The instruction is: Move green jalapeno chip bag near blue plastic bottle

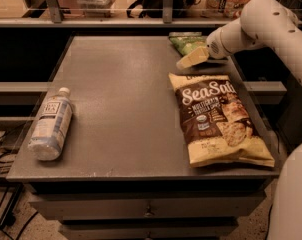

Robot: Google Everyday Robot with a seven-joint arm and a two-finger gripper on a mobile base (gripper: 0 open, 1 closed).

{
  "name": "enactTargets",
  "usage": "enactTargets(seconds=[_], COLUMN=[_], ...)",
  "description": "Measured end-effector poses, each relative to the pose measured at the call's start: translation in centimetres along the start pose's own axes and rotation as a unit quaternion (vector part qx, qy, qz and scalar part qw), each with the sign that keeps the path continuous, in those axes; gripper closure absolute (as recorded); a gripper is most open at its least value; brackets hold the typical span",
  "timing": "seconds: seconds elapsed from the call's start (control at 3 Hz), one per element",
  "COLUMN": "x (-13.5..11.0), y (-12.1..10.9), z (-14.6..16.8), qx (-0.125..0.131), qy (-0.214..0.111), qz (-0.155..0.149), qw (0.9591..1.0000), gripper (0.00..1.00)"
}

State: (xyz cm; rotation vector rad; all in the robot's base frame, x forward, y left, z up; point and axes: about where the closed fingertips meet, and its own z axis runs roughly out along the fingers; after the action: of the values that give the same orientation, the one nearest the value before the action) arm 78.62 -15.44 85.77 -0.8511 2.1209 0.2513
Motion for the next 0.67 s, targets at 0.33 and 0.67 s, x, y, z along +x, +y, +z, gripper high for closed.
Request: enactTargets(seconds=[0.33,0.67], x=[0.11,-0.07], y=[-0.65,-0.81], z=[0.80,1.09], qx=[0.001,0.007], qy=[0.005,0.014], qz=[0.001,-0.003], qw=[1.0000,0.9999], gripper=[0.21,0.44])
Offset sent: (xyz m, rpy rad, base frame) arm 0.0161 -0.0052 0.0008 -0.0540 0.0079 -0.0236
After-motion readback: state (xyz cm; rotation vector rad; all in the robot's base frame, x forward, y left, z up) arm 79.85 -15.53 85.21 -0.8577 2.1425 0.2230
